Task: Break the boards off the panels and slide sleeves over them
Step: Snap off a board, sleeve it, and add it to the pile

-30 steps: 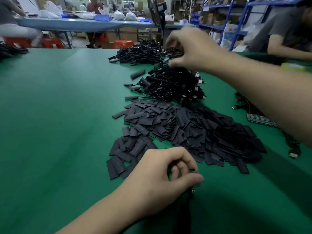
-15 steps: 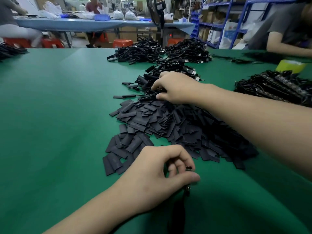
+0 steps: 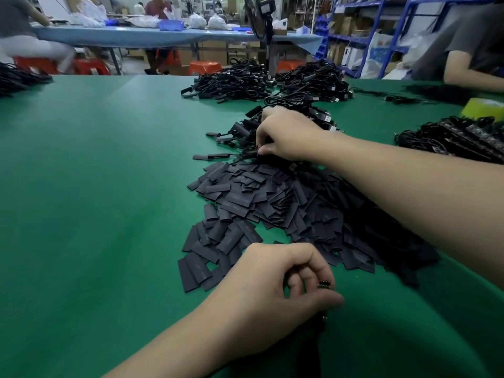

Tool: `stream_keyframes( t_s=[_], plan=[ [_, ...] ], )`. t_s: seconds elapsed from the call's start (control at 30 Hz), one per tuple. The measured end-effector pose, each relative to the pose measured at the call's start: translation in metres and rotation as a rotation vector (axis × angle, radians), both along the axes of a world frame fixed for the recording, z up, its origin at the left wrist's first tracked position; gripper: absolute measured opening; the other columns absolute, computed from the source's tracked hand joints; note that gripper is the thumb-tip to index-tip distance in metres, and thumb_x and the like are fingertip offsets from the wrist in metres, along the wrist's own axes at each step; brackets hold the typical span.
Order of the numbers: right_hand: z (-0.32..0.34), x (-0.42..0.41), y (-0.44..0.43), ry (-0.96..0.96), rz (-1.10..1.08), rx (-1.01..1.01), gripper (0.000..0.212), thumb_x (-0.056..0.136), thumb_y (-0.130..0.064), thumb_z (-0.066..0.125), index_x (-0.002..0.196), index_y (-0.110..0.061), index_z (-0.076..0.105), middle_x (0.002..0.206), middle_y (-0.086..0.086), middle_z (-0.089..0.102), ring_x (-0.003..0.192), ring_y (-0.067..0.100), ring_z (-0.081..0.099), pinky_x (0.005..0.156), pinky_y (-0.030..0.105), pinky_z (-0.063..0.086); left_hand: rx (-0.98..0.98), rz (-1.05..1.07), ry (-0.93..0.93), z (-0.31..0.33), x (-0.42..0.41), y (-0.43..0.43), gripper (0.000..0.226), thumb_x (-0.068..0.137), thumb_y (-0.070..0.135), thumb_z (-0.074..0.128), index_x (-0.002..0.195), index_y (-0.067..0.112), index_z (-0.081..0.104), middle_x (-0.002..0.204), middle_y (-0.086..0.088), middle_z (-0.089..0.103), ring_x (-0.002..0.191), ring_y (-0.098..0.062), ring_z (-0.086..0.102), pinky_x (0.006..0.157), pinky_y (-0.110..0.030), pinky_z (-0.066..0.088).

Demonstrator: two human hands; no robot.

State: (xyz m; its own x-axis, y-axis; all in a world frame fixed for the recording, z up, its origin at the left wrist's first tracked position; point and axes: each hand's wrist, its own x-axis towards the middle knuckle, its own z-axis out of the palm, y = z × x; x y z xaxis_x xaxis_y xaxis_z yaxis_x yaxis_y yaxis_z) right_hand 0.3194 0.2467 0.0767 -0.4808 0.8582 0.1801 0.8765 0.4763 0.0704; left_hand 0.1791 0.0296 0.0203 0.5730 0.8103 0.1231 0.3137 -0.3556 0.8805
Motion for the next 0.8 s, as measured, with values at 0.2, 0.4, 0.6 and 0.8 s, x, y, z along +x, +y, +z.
stream_keyframes(
  t_s=[0.2,0.4,0.6,0.8],
  plan=[
    [0.042,0.011,0.01,0.212,-0.131,0.18,0.015,0.097,-0.029,0.069,0.101,-0.015,0.071,0.109,0.007,0.072,0.101,0.029,0.066,0.094,0.049,0.054,0.014,-0.02,0.003,0.0,-0.001,0.002,0.014,0.084,0.036,0.078,0.088,0.028,0.068,0.073,0.015,0.062,0.058,0.002,0.05,0.06,-0.009,0.042],
    [0.063,0.005,0.045,0.15,-0.246,0.295,0.023,0.099,-0.026,0.067,0.098,-0.003,0.07,0.101,0.018,0.072,0.097,0.042,0.066,0.082,0.048,0.055,0.015,-0.034,-0.018,-0.003,-0.002,0.004,0.018,0.085,0.04,0.078,0.091,0.028,0.066,0.073,0.013,0.061,0.058,0.0,0.048,0.061,-0.014,0.047],
    [0.049,0.0,0.054,-0.07,-0.25,0.206,0.025,0.098,-0.021,0.065,0.119,-0.007,0.067,0.121,0.02,0.065,0.114,0.042,0.058,0.088,0.045,0.046,0.003,-0.008,-0.052,-0.005,-0.003,0.006,0.018,0.082,0.037,0.081,0.09,0.026,0.069,0.074,0.004,0.063,0.057,0.0,0.045,0.06,-0.009,0.042],
    [0.051,0.015,-0.035,0.188,-0.09,0.274,0.024,0.101,-0.03,0.06,0.121,-0.019,0.067,0.121,0.005,0.061,0.118,0.022,0.055,0.096,0.039,0.047,-0.154,0.101,-0.242,-0.003,-0.004,0.008,0.013,0.078,0.025,0.085,0.084,0.023,0.074,0.07,-0.002,0.069,0.057,-0.011,0.065,0.057,-0.019,0.05]
  ],
)
